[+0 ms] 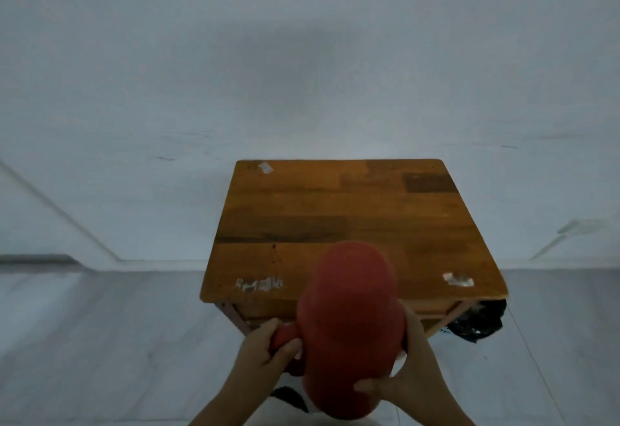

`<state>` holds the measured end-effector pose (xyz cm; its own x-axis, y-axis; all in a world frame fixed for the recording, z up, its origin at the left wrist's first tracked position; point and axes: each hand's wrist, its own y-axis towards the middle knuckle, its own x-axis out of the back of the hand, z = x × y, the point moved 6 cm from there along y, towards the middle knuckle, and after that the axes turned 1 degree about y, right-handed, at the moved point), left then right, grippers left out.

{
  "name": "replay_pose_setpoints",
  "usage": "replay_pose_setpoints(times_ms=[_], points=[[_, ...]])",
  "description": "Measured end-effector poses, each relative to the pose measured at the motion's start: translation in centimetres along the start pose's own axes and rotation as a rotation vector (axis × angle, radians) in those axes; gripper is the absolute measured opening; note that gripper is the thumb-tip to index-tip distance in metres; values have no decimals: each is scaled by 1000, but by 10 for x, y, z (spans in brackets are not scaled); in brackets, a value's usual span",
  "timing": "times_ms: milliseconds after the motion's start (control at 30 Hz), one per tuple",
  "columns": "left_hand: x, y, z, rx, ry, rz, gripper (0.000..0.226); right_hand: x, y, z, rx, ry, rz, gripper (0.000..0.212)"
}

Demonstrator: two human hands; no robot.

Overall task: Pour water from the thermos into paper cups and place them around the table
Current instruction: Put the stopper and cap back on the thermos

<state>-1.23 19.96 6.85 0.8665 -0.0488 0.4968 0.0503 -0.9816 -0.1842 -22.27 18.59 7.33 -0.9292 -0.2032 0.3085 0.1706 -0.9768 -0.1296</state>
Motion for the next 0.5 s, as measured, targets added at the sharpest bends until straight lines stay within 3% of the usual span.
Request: replay_pose_setpoints(times_ms=[133,500], points=[[17,68,-21,-63,-8,-86,32,17,73,20,48,-14,-28,111],[32,277,-68,-203,4,10,23,52,264,50,74,-33,-84,106]])
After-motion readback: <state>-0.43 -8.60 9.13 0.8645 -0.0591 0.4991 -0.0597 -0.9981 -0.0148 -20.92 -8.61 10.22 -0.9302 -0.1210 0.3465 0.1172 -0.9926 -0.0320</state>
